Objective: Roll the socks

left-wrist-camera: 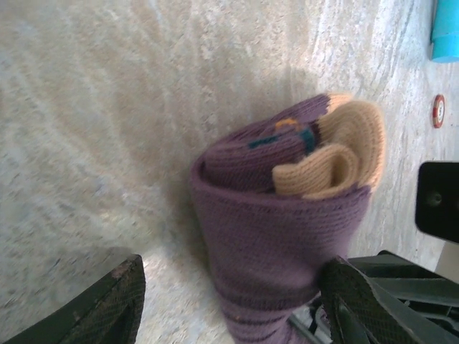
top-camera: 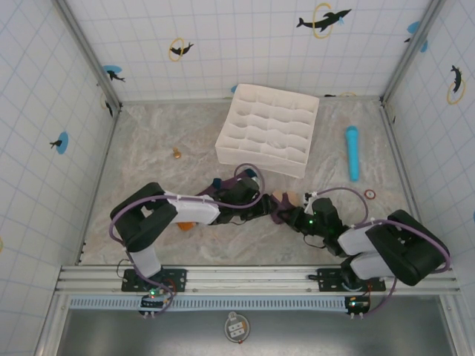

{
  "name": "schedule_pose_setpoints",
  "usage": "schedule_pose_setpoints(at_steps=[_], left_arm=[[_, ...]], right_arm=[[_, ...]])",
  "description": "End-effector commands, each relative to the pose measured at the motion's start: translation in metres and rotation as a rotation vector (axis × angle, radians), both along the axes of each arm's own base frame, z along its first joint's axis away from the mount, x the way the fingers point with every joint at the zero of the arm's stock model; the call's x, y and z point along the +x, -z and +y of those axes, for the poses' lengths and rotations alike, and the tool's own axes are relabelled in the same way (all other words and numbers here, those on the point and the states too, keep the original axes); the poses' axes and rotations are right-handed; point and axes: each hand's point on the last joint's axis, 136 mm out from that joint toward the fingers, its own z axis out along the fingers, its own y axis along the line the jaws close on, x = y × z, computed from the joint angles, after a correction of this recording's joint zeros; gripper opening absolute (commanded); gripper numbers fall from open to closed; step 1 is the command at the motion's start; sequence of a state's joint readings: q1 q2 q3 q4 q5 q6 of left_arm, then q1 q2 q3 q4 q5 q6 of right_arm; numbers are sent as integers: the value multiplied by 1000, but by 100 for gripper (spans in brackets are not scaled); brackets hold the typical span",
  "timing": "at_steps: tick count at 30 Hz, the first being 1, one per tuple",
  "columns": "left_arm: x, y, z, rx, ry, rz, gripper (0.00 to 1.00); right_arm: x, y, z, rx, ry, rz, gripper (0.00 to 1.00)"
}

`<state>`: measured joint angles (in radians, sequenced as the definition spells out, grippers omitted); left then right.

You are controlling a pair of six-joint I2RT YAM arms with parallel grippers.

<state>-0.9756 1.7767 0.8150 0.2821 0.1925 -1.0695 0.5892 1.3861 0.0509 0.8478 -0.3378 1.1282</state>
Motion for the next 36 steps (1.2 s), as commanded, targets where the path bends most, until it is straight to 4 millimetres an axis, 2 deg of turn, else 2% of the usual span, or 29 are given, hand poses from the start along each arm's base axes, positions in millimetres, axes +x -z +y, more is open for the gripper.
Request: schedule_pose_setpoints(at_steps=[1, 7, 11, 13, 15, 19, 22, 25, 26, 29, 32, 36], left_arm=[[1, 11, -1, 29, 17, -14, 65], [5, 22, 0, 51, 7, -3, 56], [6, 31, 4, 84, -2, 22, 35], [7, 33, 6, 96, -10, 32, 28], [7, 35, 10, 112, -21, 46, 20], [7, 29, 12, 123, -32, 91, 10], [11, 24, 20, 179, -54, 104, 1], [9, 27, 35, 249, -65, 140, 0], [14, 19, 32, 246, -69, 134, 0], [13, 16, 41, 291, -73, 141, 0], [10, 15, 46, 311, -75, 151, 0], [5, 13, 49, 306, -70, 170, 0]], right_arm=[[-58, 59, -22, -110, -38, 330, 2], [-55, 56, -20, -83, -27, 322, 2], [-52, 53, -21, -82, -14, 302, 2], [-50, 50, -20, -74, -22, 279, 6], [-46, 43, -17, -69, -43, 224, 14], [-29, 29, -16, -173, -69, 63, 40], [-16, 5, -10, -243, -99, -80, 55], [-7, -21, -7, -299, -114, -232, 62], [-5, -28, -6, -320, -119, -279, 63], [-3, -52, -1, -413, -144, -442, 69], [-7, -68, 7, -502, -197, -608, 74], [-10, -76, 12, -614, -214, -755, 80]])
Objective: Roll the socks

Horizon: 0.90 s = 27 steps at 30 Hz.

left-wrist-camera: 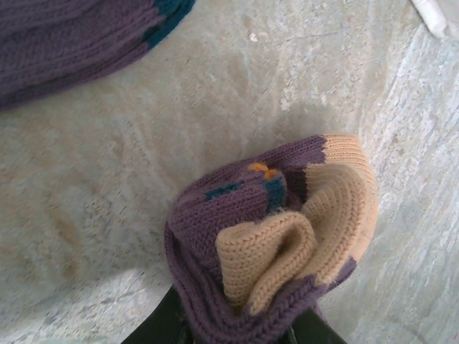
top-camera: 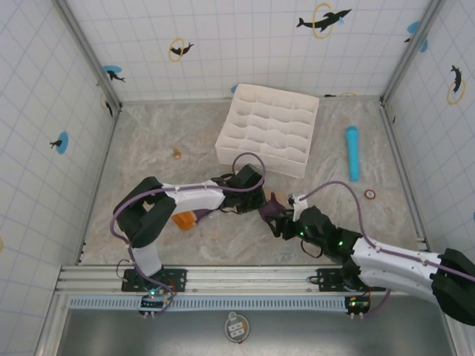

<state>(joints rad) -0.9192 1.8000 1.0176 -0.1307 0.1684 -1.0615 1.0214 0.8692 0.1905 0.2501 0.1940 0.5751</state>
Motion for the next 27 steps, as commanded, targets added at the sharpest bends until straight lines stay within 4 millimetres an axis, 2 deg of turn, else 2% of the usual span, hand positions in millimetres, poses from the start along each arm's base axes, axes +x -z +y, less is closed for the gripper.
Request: schedule_pose_setpoints(at_steps=[1, 7, 14, 23, 27], left_arm=[[-14, 12, 26, 102, -4, 59, 0], [-22, 14, 26, 85, -1, 95, 0], [-34, 23, 38, 93, -17, 133, 0], [-38, 25, 39, 82, -23, 147, 0], [-38, 24, 39, 75, -24, 145, 0]], right_arm=[[16, -10, -10, -174, 54, -197, 80], [12, -4, 10, -305, 8, -312, 81], [14, 1, 33, -281, -12, -327, 83], [22, 15, 41, -306, 23, -310, 82], [25, 23, 40, -325, 44, -292, 76]])
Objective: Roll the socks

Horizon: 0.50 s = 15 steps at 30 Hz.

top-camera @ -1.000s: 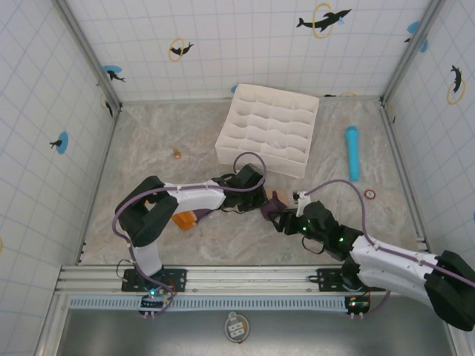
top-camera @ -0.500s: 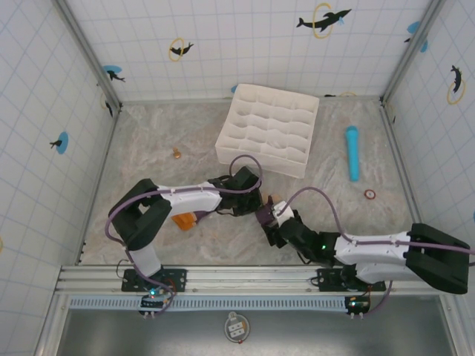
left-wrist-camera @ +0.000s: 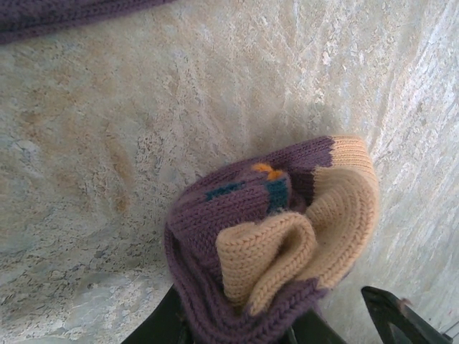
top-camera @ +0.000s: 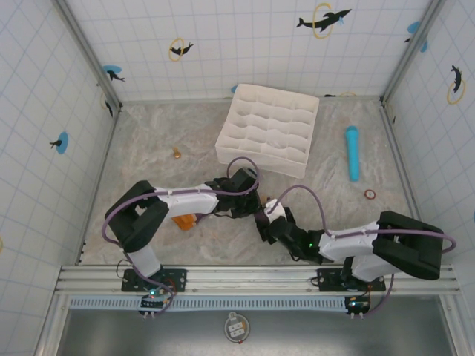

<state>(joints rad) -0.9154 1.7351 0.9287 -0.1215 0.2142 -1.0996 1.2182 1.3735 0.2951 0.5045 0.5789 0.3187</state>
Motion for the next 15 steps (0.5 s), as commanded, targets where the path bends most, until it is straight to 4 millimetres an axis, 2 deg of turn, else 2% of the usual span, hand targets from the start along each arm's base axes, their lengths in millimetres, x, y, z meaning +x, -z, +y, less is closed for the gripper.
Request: schedule_pose_setpoints(at_steps=[1, 5, 7, 10, 13, 15], left_arm=[[-19, 21, 24, 91, -9, 85, 0], [-20, 20, 26, 83, -26, 84, 0], [-20, 19, 25, 71, -29, 82, 1], [-18, 17, 24, 63, -27, 74, 24], [-16, 10, 20, 33, -28, 53, 52], [-13, 3, 15, 0, -26, 38, 65]], right_arm=[[10, -13, 11, 62, 50, -24, 74], [11, 1, 5, 35, 79, 5, 64], [9, 9, -1, 17, 94, 21, 52], [7, 17, -9, 20, 109, 51, 32], [4, 28, -17, 44, 113, 124, 19], [2, 36, -23, 66, 122, 186, 12]])
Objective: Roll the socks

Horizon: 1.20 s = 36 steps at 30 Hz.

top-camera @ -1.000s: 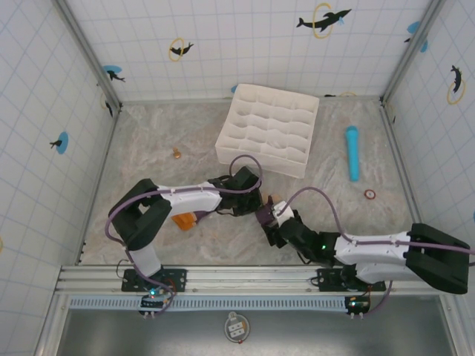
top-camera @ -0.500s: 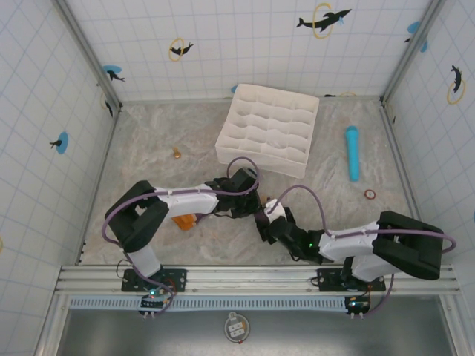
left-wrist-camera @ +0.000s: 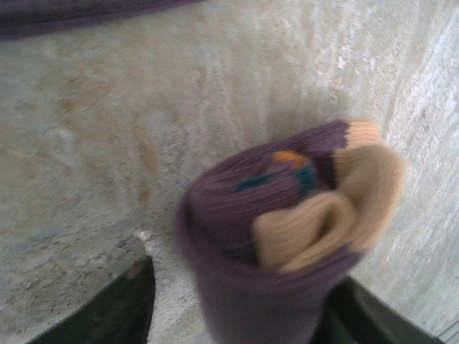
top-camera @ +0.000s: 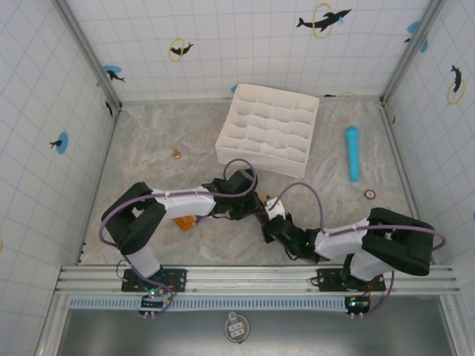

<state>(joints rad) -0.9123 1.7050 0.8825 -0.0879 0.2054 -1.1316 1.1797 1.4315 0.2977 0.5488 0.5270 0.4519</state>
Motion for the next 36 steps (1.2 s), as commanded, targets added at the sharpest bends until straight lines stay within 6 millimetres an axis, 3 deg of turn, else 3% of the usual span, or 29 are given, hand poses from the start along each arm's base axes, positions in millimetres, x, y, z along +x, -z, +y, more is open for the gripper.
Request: schedule_pose_setpoints(at_steps=[1, 6, 15, 22, 28, 36], left_arm=[[-10, -1, 6, 3, 11, 28, 70], [-2, -17, -2, -49, 27, -41, 80], [8, -41, -9, -152, 57, -190, 81], [7, -31, -18, -159, 95, -181, 75], [0, -22, -31, -167, 125, -164, 66], [-2, -7, -38, -151, 93, -150, 65]], right_arm=[[-6, 29, -27, -14, 46, 126, 9], [-15, 44, -38, 116, 74, 318, 4], [-27, 52, -57, 415, 195, 636, 2], [-36, 61, -68, 553, 303, 862, 1], [-35, 64, -75, 611, 384, 929, 2], [-37, 62, -75, 722, 421, 1026, 2]])
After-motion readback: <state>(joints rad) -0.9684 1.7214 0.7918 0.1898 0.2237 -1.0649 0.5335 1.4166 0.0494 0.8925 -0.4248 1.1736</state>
